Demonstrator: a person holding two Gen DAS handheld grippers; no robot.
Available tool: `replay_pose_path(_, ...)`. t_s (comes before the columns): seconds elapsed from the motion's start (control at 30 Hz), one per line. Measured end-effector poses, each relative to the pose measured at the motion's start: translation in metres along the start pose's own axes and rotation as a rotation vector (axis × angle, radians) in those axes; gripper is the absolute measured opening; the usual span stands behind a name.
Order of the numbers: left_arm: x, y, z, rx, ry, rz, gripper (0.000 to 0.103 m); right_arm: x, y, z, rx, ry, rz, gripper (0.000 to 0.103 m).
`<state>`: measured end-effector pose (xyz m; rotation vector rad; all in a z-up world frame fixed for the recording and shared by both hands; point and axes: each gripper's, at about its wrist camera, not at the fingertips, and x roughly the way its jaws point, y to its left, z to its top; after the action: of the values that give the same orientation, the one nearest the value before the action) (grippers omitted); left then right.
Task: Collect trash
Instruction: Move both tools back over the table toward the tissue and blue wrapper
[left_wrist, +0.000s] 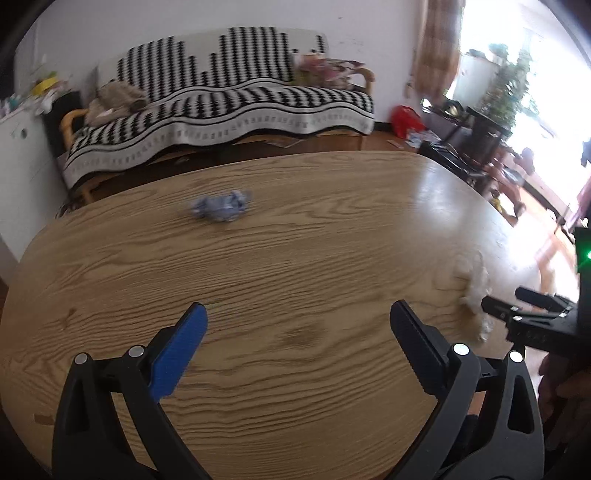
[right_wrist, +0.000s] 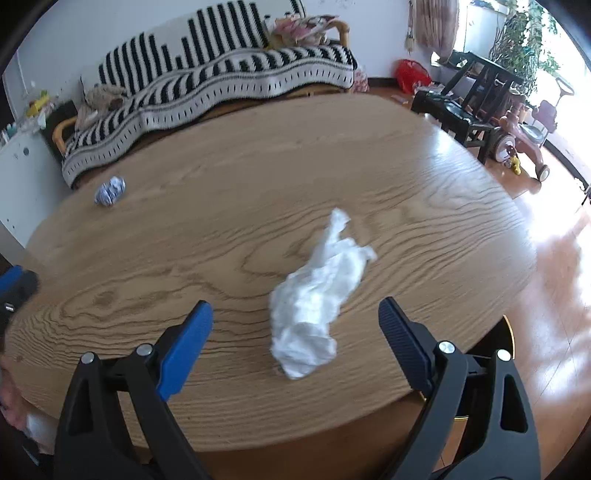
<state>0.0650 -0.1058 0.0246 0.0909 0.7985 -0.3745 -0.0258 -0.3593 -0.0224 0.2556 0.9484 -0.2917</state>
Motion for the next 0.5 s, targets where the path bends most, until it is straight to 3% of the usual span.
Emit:
replay_pose_path(0.2,0.006,0.028,0.005,-0.033,0.01,0.031,0.096,0.023,0.009,0.002,0.01,0.03,-0.025,0.088)
replay_pose_path(0.5,0.049,0.058,0.015,-0.075,0.059,0.072,0.096,0.047,0.008,0.0,0.009,0.071,-0.057,0.088)
